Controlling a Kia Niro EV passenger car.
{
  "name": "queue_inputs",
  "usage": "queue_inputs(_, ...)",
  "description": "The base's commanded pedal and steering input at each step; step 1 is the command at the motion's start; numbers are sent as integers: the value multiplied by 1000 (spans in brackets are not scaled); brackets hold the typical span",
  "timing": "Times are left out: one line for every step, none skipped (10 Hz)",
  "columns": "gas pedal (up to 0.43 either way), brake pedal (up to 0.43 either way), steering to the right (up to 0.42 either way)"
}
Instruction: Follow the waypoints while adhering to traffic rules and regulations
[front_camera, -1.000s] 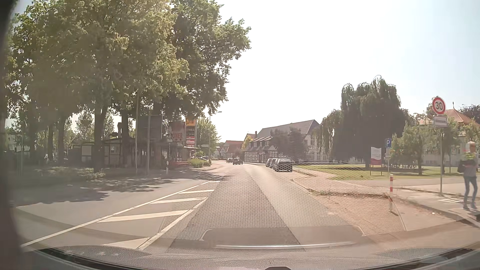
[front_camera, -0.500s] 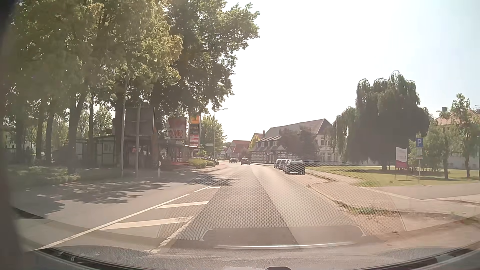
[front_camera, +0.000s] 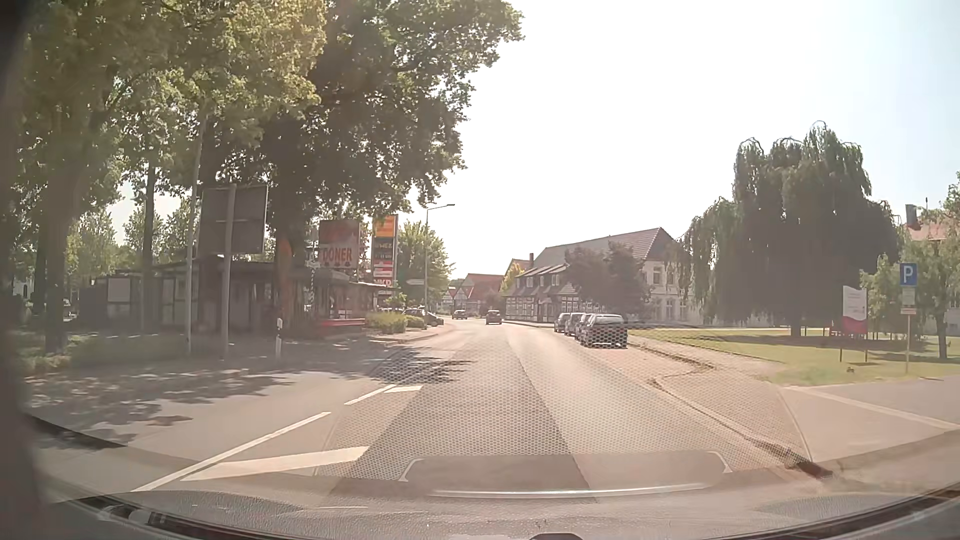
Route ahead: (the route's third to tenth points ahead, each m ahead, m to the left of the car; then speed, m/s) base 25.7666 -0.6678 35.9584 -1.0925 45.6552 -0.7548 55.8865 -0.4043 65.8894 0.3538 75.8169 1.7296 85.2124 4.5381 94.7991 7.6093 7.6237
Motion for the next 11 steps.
queue_inputs(177, 0, 20)
queue_inputs(189, 0, 22)
queue_inputs(189, 0, 22)
queue_inputs(189, 0, 21)
queue_inputs(189, 0, 21)
queue_inputs(189, 0, 17)
queue_inputs(189, 0, 14)
queue_inputs(177, 0, 12)
queue_inputs(177, 0, 11)
queue_inputs(177, 0, 9)
queue_inputs(177, 0, 8)
